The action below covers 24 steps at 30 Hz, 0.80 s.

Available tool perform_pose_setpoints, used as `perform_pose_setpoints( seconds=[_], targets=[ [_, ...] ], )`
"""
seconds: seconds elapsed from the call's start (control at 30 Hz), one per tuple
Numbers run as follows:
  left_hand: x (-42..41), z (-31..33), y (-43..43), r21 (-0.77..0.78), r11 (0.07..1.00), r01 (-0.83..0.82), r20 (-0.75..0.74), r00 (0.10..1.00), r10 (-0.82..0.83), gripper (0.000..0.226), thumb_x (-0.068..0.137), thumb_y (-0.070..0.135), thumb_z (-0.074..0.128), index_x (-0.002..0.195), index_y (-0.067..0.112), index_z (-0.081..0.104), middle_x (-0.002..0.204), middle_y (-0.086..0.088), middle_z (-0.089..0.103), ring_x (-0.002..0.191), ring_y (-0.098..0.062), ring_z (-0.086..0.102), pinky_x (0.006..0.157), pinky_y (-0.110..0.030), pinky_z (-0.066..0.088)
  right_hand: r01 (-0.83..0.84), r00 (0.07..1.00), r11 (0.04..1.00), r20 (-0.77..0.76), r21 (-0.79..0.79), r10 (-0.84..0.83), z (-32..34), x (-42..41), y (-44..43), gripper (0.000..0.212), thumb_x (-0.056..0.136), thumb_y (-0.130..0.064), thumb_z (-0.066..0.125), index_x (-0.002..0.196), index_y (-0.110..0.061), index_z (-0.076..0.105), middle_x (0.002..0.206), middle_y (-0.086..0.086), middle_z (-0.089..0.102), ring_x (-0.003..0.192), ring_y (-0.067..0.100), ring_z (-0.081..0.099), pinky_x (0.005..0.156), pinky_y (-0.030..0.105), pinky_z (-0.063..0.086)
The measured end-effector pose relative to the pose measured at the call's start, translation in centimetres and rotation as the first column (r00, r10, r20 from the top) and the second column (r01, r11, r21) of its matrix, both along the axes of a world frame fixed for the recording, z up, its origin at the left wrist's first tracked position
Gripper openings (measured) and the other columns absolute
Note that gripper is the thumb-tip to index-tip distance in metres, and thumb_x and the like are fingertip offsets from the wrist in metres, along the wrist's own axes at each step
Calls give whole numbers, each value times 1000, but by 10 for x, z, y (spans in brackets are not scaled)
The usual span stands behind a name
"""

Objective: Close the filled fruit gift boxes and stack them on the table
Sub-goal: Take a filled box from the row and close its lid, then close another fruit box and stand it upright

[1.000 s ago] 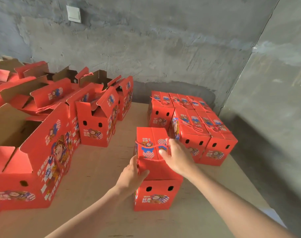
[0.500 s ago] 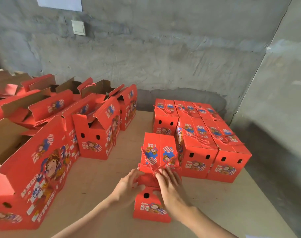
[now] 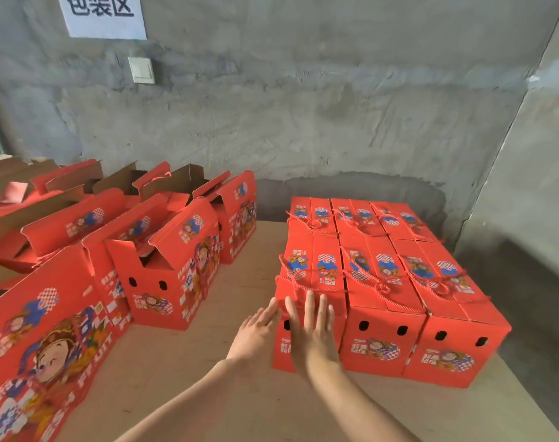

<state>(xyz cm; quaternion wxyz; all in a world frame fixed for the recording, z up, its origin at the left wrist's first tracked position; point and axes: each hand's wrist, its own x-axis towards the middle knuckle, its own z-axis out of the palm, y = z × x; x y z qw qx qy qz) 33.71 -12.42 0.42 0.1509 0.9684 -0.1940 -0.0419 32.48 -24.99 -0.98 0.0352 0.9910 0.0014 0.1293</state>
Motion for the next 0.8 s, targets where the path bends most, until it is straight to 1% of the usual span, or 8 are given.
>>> perform_pose_setpoints(
  seconds=[0.07,0.1,0.2,0.37,0.47,0.6,0.7,0.8],
  targets=[
    [14,9,0,169,985,40,-43,999,-33,78,86,20,53,151,24,9,158,9,-8,146,-25,2,118,-42,3,-3,994,1000,-107,-1,3,-2,15,-7,83,88,-24,55,152,-20,1,152,30,-8,137,56,-2,112,58,2],
    [20,15,0,212,976,52,-61,997,-40,79,85,19,54,150,27,10,158,11,-7,146,-27,1,117,-46,0,-20,995,1000,-97,23,22,-4,17,-8,86,87,-25,57,152,-18,1,151,28,-13,137,56,-4,112,59,1],
    [30,25,-1,227,972,62,-77,996,-46,77,86,15,52,149,33,13,157,14,2,146,-26,6,116,-50,-1,-31,993,999,-111,28,34,-3,15,-5,94,44,-23,88,131,-9,56,133,37,44,118,60,43,95,64,39],
    [15,23,25,279,948,150,-49,989,-143,70,93,25,45,151,25,7,158,6,-9,146,-27,-4,114,-54,-6,32,990,999,-139,-34,-36,-9,27,-2,77,91,-33,47,151,-16,1,153,29,-7,138,54,-9,110,61,-7],
    [12,34,89,400,911,99,61,989,-134,70,93,29,42,151,22,3,158,3,-11,145,-25,-12,112,-51,-13,83,990,996,-115,37,-78,7,28,8,60,87,-41,51,139,-16,33,147,24,23,137,48,17,109,60,10],
    [18,60,207,543,815,-202,230,969,87,61,93,36,42,148,20,21,155,-5,13,144,-28,3,114,-53,-4,-122,971,974,226,189,78,15,31,55,30,67,-20,58,94,-8,65,111,15,57,98,38,55,83,50,43],
    [16,70,277,688,677,-261,177,965,193,58,91,40,42,145,23,31,154,-5,19,143,-30,8,112,-58,-2,-360,930,883,33,302,367,-4,45,133,50,79,2,38,127,-6,50,136,10,41,121,34,45,100,45,40],
    [10,55,324,748,639,-181,34,972,234,68,92,45,40,151,26,12,159,-3,-6,145,-28,-12,112,-57,-10,-362,863,834,-189,416,469,-24,75,205,54,86,7,41,138,-5,33,154,8,17,139,33,25,113,47,25]
  ],
)
